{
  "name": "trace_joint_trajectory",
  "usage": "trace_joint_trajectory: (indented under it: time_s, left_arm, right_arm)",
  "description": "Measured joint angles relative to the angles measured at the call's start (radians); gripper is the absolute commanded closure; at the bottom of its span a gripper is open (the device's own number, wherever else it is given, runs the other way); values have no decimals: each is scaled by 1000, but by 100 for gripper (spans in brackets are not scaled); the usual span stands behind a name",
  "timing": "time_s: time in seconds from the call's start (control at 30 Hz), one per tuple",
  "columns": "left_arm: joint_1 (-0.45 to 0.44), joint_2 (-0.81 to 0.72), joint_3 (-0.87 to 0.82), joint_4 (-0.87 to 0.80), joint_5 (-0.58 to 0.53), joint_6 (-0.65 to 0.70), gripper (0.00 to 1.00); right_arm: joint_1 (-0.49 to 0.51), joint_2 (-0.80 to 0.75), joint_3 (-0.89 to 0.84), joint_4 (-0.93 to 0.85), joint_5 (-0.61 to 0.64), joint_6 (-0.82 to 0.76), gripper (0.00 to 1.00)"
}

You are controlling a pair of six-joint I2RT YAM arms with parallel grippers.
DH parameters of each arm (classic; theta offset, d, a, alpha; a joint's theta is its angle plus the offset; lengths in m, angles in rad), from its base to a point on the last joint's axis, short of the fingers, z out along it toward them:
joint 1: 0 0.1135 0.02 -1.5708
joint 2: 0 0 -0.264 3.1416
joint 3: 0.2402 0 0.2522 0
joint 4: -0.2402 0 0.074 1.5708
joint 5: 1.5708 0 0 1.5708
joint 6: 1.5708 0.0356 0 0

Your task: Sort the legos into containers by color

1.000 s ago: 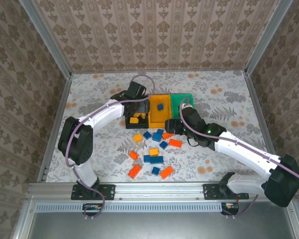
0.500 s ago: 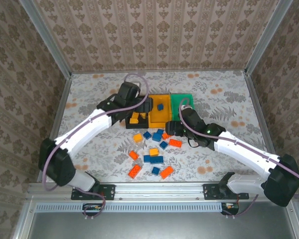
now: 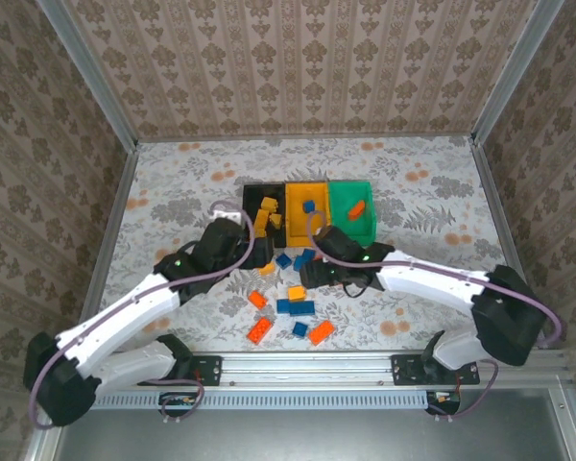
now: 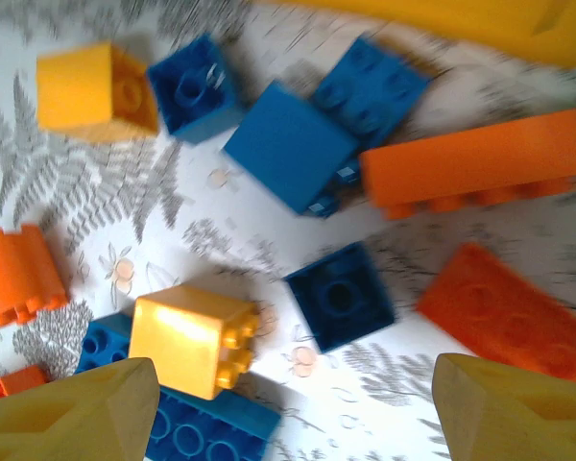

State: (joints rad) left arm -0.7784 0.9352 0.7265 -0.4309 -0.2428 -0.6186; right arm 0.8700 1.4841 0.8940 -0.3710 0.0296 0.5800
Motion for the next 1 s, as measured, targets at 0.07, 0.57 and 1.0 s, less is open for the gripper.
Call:
trace_joint_trajectory:
  time_s: [0.07,0.57,1.0]
  left_arm:
    - [0,-69,-35,-17,-25,-19,0]
    - [29,-203,-126,-116,-73,-86,0]
    - [47,-208,-140,-116,-72,-86,0]
  right_arm:
    - [37,52,23,3,-1,3,23]
    - [123,258,141,-3,74,57,33]
    - [123,288,147,5,79,70,63]
